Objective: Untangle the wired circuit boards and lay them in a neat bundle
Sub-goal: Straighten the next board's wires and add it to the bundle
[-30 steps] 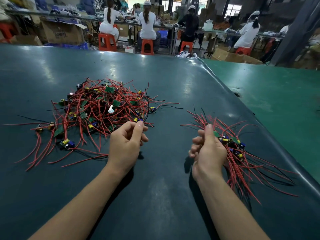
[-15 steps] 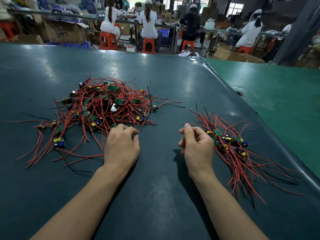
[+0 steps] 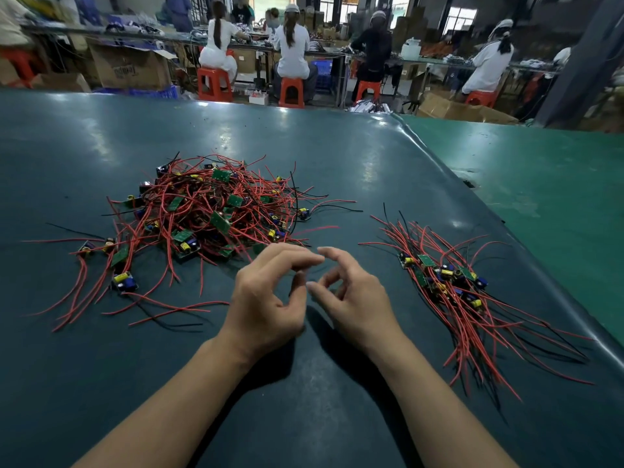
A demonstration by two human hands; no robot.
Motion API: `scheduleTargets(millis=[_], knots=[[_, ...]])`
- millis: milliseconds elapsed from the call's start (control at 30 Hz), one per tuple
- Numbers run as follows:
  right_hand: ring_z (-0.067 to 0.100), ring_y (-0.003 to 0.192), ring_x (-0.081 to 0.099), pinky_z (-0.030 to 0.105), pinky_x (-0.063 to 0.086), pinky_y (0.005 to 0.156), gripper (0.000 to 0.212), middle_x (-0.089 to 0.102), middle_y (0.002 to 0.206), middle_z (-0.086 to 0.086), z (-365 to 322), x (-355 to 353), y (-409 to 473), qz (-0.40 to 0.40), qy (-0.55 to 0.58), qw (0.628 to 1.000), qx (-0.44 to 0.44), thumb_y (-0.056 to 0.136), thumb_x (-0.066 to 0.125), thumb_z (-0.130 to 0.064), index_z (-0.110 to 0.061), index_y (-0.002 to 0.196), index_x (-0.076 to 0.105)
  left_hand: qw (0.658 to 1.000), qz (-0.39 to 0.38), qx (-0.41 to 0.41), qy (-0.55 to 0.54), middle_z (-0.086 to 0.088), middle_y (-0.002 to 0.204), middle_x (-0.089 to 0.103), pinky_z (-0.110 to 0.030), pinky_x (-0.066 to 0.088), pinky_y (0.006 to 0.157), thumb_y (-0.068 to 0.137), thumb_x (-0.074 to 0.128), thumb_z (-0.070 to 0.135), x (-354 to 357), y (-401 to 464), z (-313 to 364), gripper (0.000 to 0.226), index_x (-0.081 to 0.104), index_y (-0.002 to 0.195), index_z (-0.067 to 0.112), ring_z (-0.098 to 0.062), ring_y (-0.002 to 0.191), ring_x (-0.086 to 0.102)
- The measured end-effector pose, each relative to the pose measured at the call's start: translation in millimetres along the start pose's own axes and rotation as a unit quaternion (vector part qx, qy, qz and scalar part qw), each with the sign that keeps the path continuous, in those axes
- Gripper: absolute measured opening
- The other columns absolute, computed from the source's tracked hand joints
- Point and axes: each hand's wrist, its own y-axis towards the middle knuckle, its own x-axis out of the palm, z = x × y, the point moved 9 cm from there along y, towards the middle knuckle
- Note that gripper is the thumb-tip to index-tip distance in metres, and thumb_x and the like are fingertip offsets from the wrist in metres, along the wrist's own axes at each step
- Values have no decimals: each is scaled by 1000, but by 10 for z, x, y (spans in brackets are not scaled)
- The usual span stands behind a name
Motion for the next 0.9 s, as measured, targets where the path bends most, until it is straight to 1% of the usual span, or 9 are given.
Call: scheduleTargets(millis=[100,167,233,300,400,533,633,733,900], knots=[[15,72,63,42,54,83,60,69,87,-19,-125,25,-33,-31,48,997,-52,82,70,-22,-40,136,51,997,-39,29,-59,-6,93,68,-33,54,78,70,60,-19,123,-32,142,31,71,92,0,-20,89,66],[16,98,68,38,53,93,53,71,114,-5,-223,6,-69,-38,137,985,-99,79,63,-20,-25,132,60,994,-53,44,-89,-6,93,68,-33,54,77,71,60,-19,181,-42,225,28,71,90,-1,-21,88,66],[14,102,67,28,52,90,51,71,112,3,-327,-72,-95,0,124,979,-162,72,53,-26,-8,117,69,991,-55,59,-110,-8,94,69,-32,53,80,72,61,-19,204,-50,295,26,71,89,-2,-21,91,67],[-2,93,65,14,49,81,39,71,98,-6,-339,-127,-106,50,102,975,-190,70,55,-16,-4,101,74,989,-54,79,-112,-10,97,69,-30,52,85,73,61,-19,207,-58,363,25,71,91,-4,-21,95,67],[2,72,64,23,50,69,23,69,82,-11,-62,-191,-2,96,239,965,-56,85,62,3,-9,102,72,993,-34,88,-75,-12,105,67,-33,50,89,75,65,-9,166,-48,352,23,70,97,-4,-24,101,64],[12,57,60,20,42,41,21,73,76,2,155,-240,34,123,451,882,57,92,57,-29,-13,93,71,999,53,11,-4,-7,93,65,-33,50,78,85,61,4,-20,-4,75,14,69,95,0,-21,86,61],[13,55,60,21,42,44,38,66,64,4,184,-220,52,87,580,803,104,86,53,-44,-15,78,75,997,29,-71,-30,5,62,56,-24,42,53,87,57,21,16,-52,-113,17,68,83,8,-10,53,51],[13,55,58,23,44,49,45,60,59,2,168,-192,44,48,643,754,124,88,49,-47,-15,71,75,990,-68,-119,-20,6,48,52,-19,35,47,86,59,42,253,-140,-212,33,66,69,15,-5,42,44],[18,56,53,27,44,55,47,52,51,4,60,-130,15,-24,634,764,117,89,47,-43,-12,64,72,958,-82,-252,-109,1,68,70,-21,44,45,87,55,62,338,-195,-454,33,65,84,31,-10,45,60]])
